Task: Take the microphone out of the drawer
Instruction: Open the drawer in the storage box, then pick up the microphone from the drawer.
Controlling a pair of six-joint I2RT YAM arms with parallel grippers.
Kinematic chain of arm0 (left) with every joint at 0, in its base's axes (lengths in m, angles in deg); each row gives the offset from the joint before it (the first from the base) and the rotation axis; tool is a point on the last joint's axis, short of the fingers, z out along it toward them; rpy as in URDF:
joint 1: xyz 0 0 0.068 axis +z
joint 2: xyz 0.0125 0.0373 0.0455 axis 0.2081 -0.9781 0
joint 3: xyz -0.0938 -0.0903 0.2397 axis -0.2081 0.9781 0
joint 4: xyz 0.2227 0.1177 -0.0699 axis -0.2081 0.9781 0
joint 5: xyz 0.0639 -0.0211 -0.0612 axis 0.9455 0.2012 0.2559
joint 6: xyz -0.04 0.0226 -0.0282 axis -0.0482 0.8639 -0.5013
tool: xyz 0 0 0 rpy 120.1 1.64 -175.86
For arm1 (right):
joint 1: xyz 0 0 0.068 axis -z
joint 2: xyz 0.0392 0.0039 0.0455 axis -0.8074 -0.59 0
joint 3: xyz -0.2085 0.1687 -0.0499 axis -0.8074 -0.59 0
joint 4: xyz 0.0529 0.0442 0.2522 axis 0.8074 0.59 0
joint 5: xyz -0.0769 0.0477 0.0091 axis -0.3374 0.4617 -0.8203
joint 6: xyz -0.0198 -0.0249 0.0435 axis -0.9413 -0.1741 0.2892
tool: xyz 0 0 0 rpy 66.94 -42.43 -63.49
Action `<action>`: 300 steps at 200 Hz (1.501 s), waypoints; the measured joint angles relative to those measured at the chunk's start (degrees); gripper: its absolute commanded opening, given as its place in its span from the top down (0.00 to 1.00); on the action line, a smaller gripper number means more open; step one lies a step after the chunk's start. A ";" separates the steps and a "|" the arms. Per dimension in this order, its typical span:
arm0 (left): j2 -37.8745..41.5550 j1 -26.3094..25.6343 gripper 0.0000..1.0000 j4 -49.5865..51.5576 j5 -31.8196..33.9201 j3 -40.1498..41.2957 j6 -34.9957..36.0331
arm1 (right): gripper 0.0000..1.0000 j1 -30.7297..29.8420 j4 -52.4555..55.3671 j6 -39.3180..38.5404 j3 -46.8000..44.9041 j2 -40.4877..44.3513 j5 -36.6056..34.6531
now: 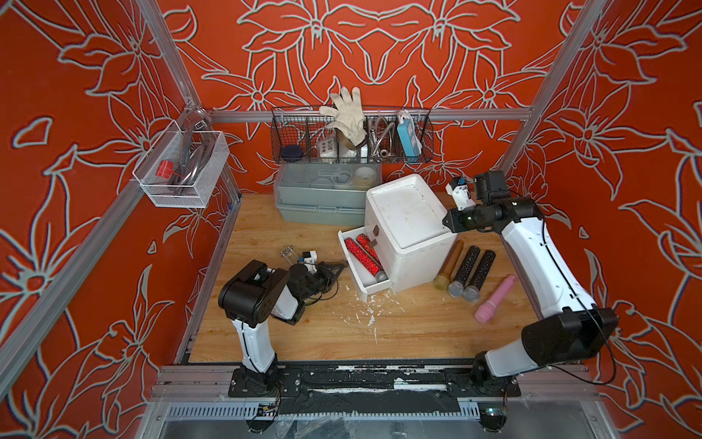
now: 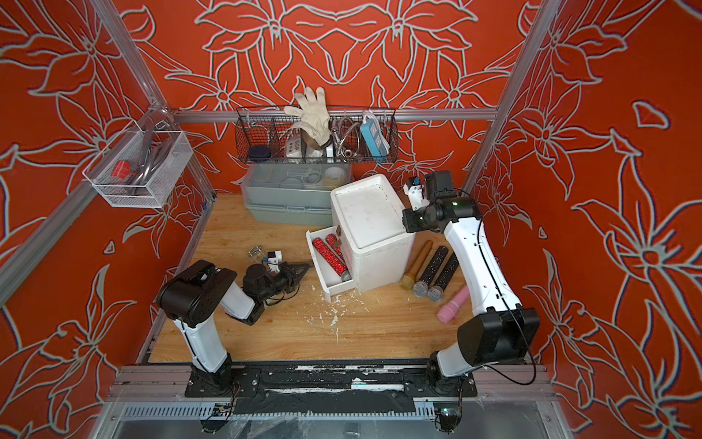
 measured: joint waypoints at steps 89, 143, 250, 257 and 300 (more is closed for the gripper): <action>3.06 5.51 1.00 0.02 -2.47 4.92 0.66 | 1.00 -1.36 -0.46 -0.15 0.04 -0.33 0.70; 3.91 6.43 0.40 0.76 -4.96 4.00 0.07 | 0.57 -1.36 0.17 0.66 0.55 -0.76 1.44; 48.17 6.38 0.00 60.02 -1.60 -12.81 20.09 | 0.00 -2.08 8.81 4.66 12.76 0.42 -1.64; 49.81 6.38 0.00 63.30 -1.46 -13.79 21.33 | 0.00 -2.27 9.27 4.98 13.62 1.14 -1.62; 51.91 6.38 0.00 74.47 -3.43 -13.66 23.28 | 0.13 -11.32 10.56 8.02 15.74 5.99 -2.01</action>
